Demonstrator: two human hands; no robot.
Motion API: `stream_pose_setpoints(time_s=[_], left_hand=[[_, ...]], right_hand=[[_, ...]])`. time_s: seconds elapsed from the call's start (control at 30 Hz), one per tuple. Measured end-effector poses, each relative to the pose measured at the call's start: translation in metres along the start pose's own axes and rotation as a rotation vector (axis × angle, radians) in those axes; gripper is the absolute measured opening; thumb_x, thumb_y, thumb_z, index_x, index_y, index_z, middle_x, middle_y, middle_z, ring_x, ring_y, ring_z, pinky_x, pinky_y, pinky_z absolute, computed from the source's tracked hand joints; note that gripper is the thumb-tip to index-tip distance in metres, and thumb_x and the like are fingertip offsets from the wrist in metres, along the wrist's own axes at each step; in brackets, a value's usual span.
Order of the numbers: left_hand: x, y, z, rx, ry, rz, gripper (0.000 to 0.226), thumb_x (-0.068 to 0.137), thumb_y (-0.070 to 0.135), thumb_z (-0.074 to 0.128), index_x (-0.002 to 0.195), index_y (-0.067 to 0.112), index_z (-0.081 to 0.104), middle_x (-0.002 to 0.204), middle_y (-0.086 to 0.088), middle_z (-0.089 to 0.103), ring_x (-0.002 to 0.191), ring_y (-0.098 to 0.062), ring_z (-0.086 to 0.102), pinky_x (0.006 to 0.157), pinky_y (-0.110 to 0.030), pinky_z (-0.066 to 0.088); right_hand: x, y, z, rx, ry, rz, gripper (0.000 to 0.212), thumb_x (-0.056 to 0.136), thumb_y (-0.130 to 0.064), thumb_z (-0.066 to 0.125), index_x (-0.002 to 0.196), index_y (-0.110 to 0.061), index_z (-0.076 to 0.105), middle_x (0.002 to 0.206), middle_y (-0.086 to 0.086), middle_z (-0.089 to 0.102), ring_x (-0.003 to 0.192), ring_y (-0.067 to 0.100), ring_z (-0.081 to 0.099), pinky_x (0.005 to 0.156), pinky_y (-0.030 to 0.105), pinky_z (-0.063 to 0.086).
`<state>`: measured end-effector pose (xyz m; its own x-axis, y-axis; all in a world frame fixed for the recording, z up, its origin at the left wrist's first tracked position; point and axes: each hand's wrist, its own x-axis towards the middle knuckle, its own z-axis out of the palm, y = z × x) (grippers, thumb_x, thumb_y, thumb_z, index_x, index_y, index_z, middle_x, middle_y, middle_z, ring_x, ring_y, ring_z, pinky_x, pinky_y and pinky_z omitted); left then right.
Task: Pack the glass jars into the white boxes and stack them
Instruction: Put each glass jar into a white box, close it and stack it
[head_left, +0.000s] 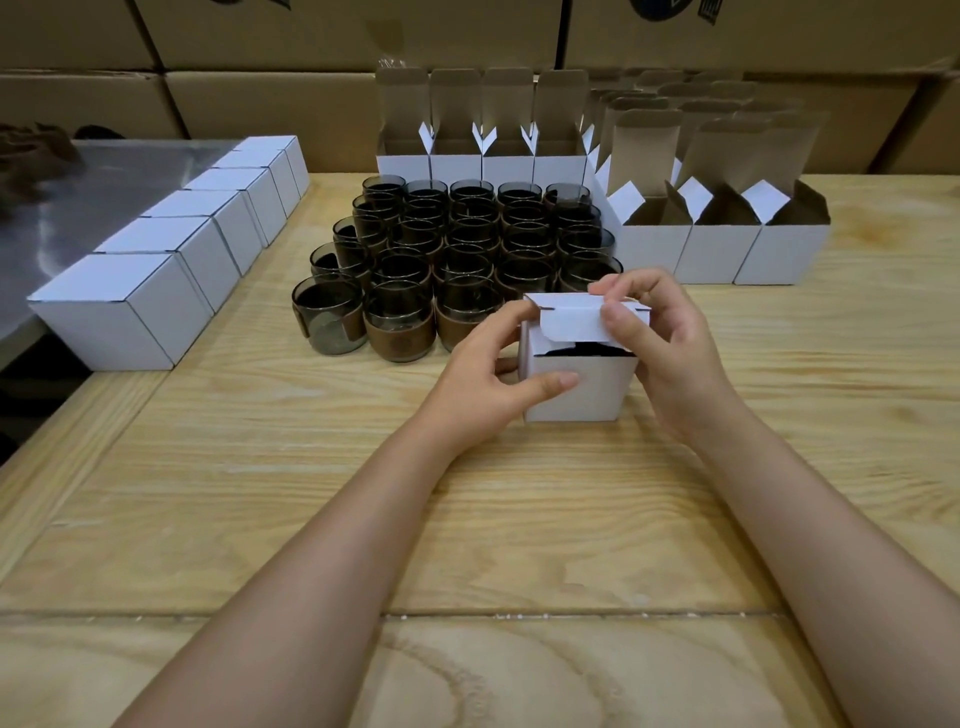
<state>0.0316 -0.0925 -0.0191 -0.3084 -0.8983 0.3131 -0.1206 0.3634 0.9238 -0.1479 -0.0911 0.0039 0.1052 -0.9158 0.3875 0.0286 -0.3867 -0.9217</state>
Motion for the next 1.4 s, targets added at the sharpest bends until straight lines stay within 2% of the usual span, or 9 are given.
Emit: stream_pose_setpoints(time_s=[0.07, 0.3, 0.43, 0.57, 0.7, 0.97, 1.13, 1.27, 1.4], left_hand=[[-0.001, 0.0, 0.0, 0.001, 0.014, 0.009, 0.052, 0.073, 0.032, 0.077, 0.118, 0.033, 0.052, 0.125, 0.01, 0.058, 0.119, -0.003, 0.054, 0.085, -0.017, 0.05], [-0.002, -0.003, 0.001, 0.048, 0.026, 0.003, 0.061, 0.074, 0.022, 0.081, 0.125, 0.024, 0.047, 0.127, 0.008, 0.055, 0.119, 0.0, 0.051, 0.084, -0.015, 0.05], [-0.003, -0.001, 0.0, 0.023, 0.047, 0.008, 0.057, 0.073, 0.017, 0.083, 0.118, 0.021, 0.049, 0.122, 0.001, 0.061, 0.117, -0.004, 0.055, 0.083, -0.019, 0.053], [-0.003, -0.001, 0.0, 0.007, 0.11, 0.007, 0.056, 0.069, 0.014, 0.086, 0.107, 0.023, 0.045, 0.119, -0.002, 0.063, 0.116, -0.009, 0.058, 0.084, -0.028, 0.056], [-0.001, -0.003, 0.001, -0.035, 0.151, -0.001, 0.06, 0.066, 0.007, 0.086, 0.092, 0.023, 0.034, 0.134, -0.003, 0.055, 0.125, -0.01, 0.053, 0.085, -0.029, 0.056], [0.001, -0.006, 0.001, -0.031, 0.14, 0.005, 0.061, 0.065, 0.012, 0.087, 0.092, 0.023, 0.034, 0.124, 0.016, 0.052, 0.126, -0.009, 0.05, 0.084, -0.027, 0.056], [0.001, -0.006, 0.001, -0.011, 0.144, 0.014, 0.063, 0.065, 0.013, 0.088, 0.096, 0.03, 0.036, 0.127, 0.006, 0.052, 0.127, -0.009, 0.049, 0.086, -0.029, 0.056], [-0.002, -0.001, 0.0, 0.153, 0.111, 0.086, 0.064, 0.07, 0.018, 0.085, 0.11, 0.042, 0.041, 0.134, -0.001, 0.048, 0.128, -0.014, 0.047, 0.095, -0.037, 0.052], [-0.005, 0.002, 0.006, 0.603, 0.181, 0.448, 0.041, 0.076, 0.018, 0.079, 0.114, 0.01, 0.064, 0.142, -0.017, 0.046, 0.133, -0.03, 0.043, 0.108, -0.039, 0.036]], right_hand=[[0.001, 0.002, -0.001, 0.009, -0.012, -0.024, 0.004, 0.083, -0.023, 0.062, 0.086, -0.024, 0.059, 0.099, -0.013, 0.062, 0.097, 0.006, 0.058, 0.078, 0.029, 0.047], [0.001, 0.002, -0.002, 0.007, -0.03, -0.062, 0.014, 0.082, -0.022, 0.065, 0.081, -0.036, 0.068, 0.098, -0.015, 0.065, 0.096, 0.003, 0.059, 0.079, 0.028, 0.049], [0.001, 0.004, -0.004, -0.006, -0.026, -0.054, 0.012, 0.079, -0.026, 0.067, 0.081, -0.037, 0.069, 0.101, -0.012, 0.065, 0.101, 0.005, 0.059, 0.083, 0.031, 0.048], [-0.001, 0.006, -0.005, -0.057, -0.011, -0.056, 0.008, 0.079, -0.022, 0.068, 0.087, -0.026, 0.066, 0.107, -0.005, 0.063, 0.105, 0.004, 0.058, 0.084, 0.025, 0.048], [-0.004, 0.006, -0.003, -0.122, -0.009, -0.058, 0.013, 0.078, -0.019, 0.07, 0.088, -0.021, 0.063, 0.112, 0.001, 0.06, 0.106, 0.002, 0.056, 0.08, 0.017, 0.048], [-0.008, 0.003, 0.0, -0.161, 0.016, -0.072, 0.015, 0.077, -0.027, 0.066, 0.088, -0.018, 0.061, 0.114, 0.006, 0.059, 0.109, 0.008, 0.056, 0.08, 0.023, 0.049], [-0.006, 0.004, -0.007, -0.238, -0.082, -0.068, 0.012, 0.083, -0.021, 0.066, 0.078, -0.014, 0.057, 0.114, 0.002, 0.054, 0.115, 0.01, 0.05, 0.08, 0.023, 0.047], [-0.002, 0.005, -0.012, -0.28, -0.111, -0.073, 0.024, 0.087, -0.019, 0.058, 0.072, 0.001, 0.058, 0.109, -0.004, 0.055, 0.108, -0.002, 0.05, 0.081, 0.01, 0.042], [-0.002, 0.008, -0.015, -0.336, -0.112, -0.104, 0.028, 0.087, -0.021, 0.058, 0.074, 0.004, 0.061, 0.106, -0.009, 0.054, 0.103, 0.001, 0.051, 0.086, 0.025, 0.043]])
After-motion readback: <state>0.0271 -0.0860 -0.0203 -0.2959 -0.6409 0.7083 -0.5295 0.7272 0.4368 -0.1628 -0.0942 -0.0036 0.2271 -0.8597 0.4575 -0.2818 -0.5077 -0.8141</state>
